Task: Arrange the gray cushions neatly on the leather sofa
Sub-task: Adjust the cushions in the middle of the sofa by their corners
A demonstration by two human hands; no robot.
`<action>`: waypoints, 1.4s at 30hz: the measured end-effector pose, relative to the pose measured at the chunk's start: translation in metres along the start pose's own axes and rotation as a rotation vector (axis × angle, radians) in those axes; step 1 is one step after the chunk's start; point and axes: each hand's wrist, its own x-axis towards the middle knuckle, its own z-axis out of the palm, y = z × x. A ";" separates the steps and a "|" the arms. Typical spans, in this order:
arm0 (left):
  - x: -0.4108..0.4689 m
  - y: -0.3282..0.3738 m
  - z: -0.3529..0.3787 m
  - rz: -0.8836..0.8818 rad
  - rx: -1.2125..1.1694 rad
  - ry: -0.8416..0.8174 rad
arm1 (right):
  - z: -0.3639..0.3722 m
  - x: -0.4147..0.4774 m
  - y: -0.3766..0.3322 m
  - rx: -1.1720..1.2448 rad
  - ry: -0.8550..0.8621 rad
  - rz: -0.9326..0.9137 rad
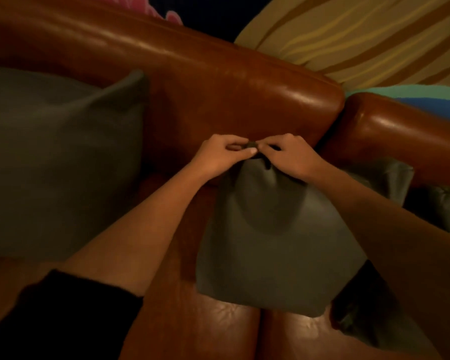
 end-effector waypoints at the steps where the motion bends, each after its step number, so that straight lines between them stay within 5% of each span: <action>1: 0.003 0.003 0.003 0.040 0.054 0.012 | 0.001 0.000 0.002 0.020 0.011 0.029; 7: 0.014 0.006 0.005 0.069 0.143 0.099 | 0.003 -0.009 0.012 -0.010 0.110 0.035; 16: 0.022 0.006 -0.015 -0.159 -0.371 0.313 | 0.006 -0.011 0.027 -0.032 0.004 0.204; 21: 0.026 0.010 -0.003 -0.128 -0.562 0.148 | 0.006 -0.015 0.029 -0.041 0.046 0.170; 25: 0.033 0.012 -0.010 -0.027 -0.426 0.294 | 0.007 -0.018 0.028 -0.039 0.102 0.127; 29: 0.038 0.014 -0.026 0.301 -0.018 0.364 | 0.009 -0.016 0.028 -0.020 0.129 0.128; 32: 0.028 0.009 -0.017 0.443 0.033 0.427 | 0.008 -0.017 0.026 -0.021 0.118 0.130; 37: 0.025 0.000 -0.019 0.275 -0.107 0.353 | 0.005 -0.021 0.026 -0.060 0.129 0.105; 42: 0.026 0.013 -0.026 0.288 -0.101 0.350 | 0.005 -0.024 0.026 -0.037 0.141 0.119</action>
